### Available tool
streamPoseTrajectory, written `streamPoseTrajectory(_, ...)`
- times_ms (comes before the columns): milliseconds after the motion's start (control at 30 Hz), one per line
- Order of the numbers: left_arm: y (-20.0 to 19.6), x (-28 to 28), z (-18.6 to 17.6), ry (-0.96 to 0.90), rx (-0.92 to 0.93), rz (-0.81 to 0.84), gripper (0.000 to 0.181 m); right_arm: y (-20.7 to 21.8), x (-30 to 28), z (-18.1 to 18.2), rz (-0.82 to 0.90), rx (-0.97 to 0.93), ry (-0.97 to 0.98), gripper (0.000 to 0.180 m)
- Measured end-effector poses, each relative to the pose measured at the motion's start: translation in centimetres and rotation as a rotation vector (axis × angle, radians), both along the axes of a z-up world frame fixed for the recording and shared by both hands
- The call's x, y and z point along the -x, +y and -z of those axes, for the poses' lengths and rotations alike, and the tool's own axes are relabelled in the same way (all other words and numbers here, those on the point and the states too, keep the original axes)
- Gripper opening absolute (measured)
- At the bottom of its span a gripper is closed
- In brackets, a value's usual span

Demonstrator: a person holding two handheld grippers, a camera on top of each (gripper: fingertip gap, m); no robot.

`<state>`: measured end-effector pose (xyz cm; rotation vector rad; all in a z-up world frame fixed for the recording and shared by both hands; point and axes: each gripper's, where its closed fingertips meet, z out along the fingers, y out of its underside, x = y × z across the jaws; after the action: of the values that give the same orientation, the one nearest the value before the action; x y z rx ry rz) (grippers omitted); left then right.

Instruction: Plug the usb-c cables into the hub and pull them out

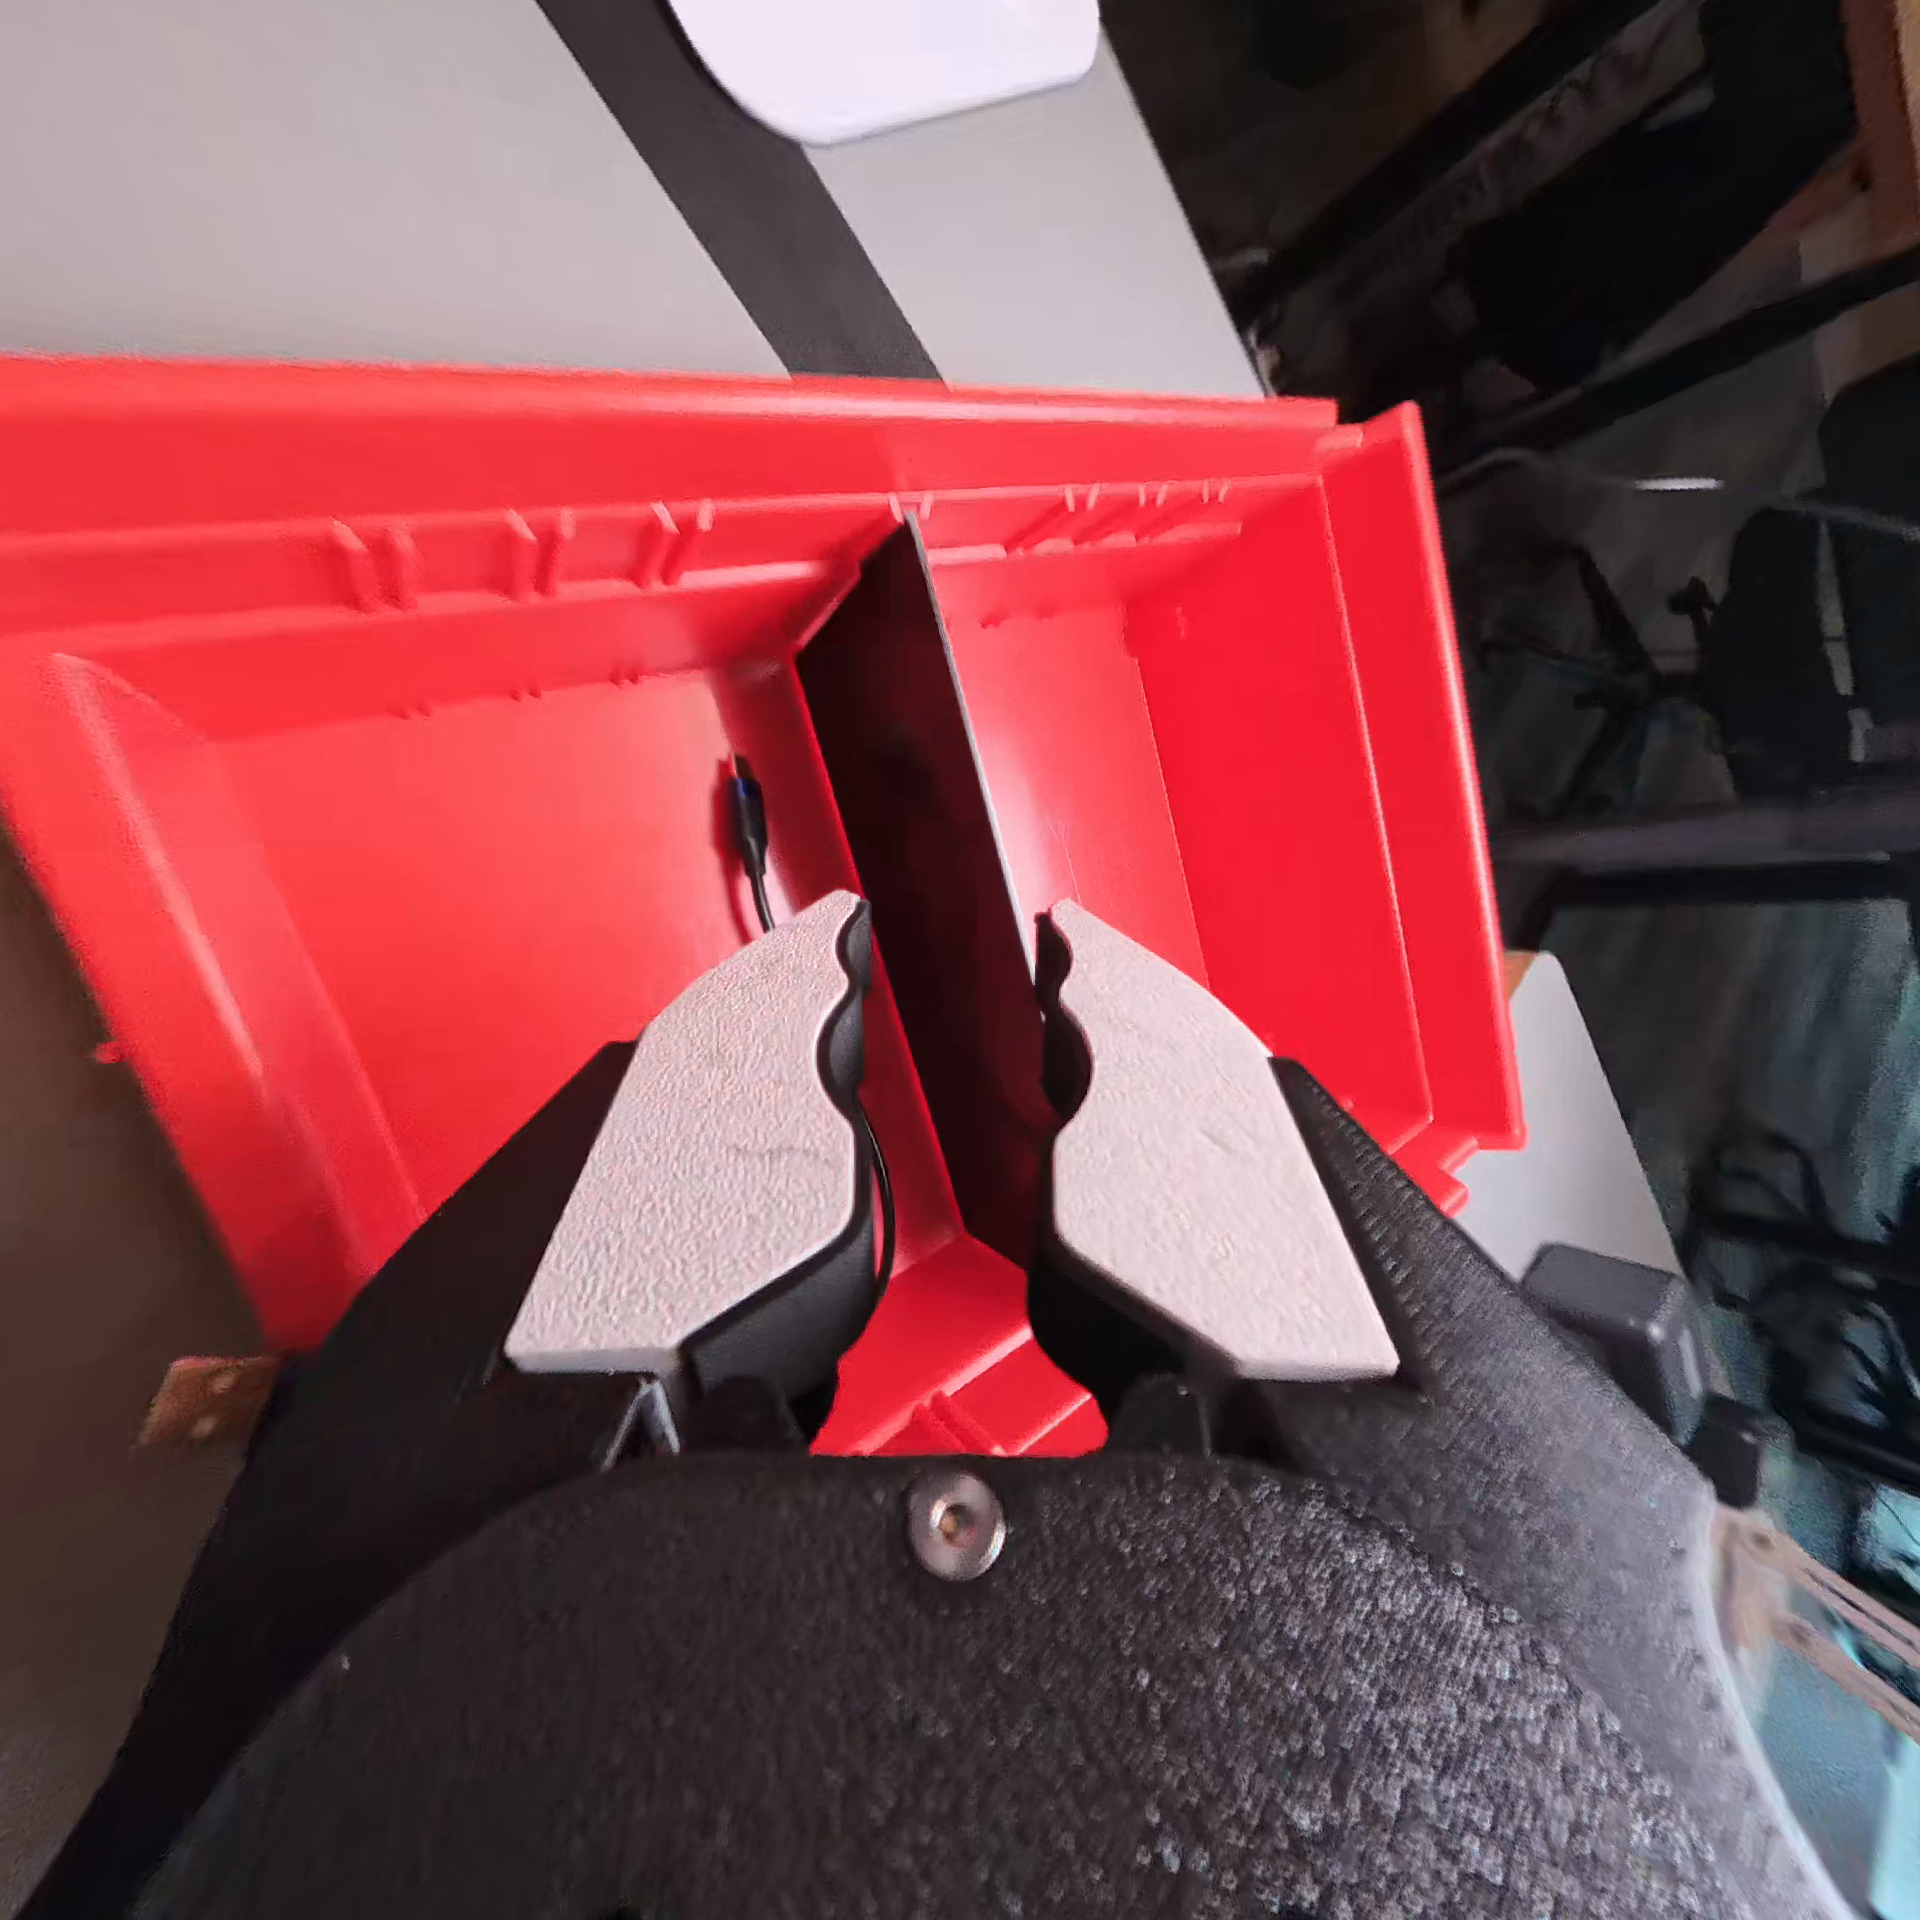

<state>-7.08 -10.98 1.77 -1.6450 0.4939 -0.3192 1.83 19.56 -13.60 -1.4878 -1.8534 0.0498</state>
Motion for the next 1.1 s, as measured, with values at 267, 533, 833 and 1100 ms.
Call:
streamPoseTrajectory(267, 0.0, -0.1, 0.0, 0.011, 0.000, -0.003, 0.010, -8.0, -6.0, 0.2, -0.259, 0.290, -0.235, 0.031)
streamPoseTrajectory(533, 0.1, -0.7, 0.2, 0.012, 0.006, 0.010, 0.010, -8.9, -8.4, 4.7, -0.269, 0.164, -0.464, 0.021)
streamPoseTrajectory(833, 0.1, -1.3, 0.1, 0.005, 0.001, 0.029, 0.010, -4.9, -3.2, 5.5, -0.069, 0.170, -0.260, 0.030)
streamPoseTrajectory(1100, 0.3, -1.6, -0.1, -0.029, -0.015, 0.055, 0.010, -12.0, 1.5, -3.6, -0.301, 0.262, 0.165, 0.035)
